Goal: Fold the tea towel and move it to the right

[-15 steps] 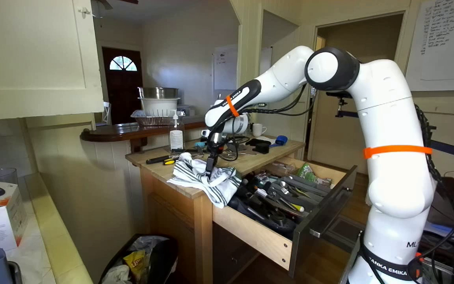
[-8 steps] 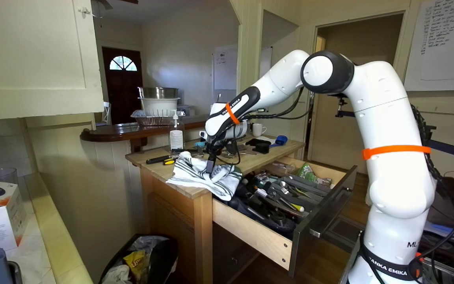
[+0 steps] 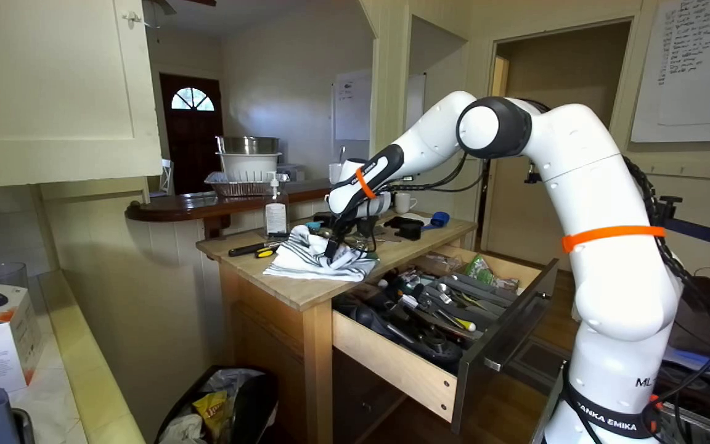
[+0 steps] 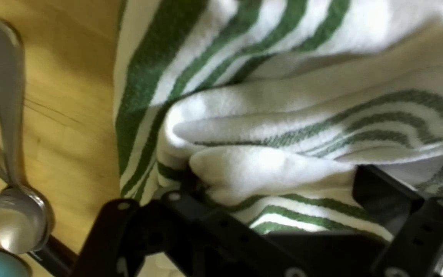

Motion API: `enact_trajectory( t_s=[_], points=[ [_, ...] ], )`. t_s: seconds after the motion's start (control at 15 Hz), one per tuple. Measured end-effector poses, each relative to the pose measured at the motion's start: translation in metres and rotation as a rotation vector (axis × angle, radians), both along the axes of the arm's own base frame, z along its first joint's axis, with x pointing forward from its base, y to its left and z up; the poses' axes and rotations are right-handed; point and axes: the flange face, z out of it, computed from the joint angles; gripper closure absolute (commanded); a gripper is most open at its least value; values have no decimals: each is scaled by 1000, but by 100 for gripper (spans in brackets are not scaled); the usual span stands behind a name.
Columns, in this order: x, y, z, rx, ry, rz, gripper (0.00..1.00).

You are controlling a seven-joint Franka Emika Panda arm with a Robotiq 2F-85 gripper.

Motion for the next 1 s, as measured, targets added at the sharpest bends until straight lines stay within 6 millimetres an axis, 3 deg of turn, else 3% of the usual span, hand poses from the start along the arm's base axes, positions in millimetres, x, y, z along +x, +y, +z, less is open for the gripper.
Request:
enact_trajectory(
  t_s=[0.27, 0.47, 0.6, 0.73, 0.87, 1.0],
  points=[
    [13, -30, 1, -17, -51, -105, 0],
    [18, -34, 6, -5, -64, -155, 0],
    [22, -16, 16, 14, -64, -136, 0],
    [23, 15, 38, 36, -55, -92, 0],
    [20, 44, 74, 24, -47, -41, 0],
    [11, 60, 119, -34, -35, 1, 0]
  ],
)
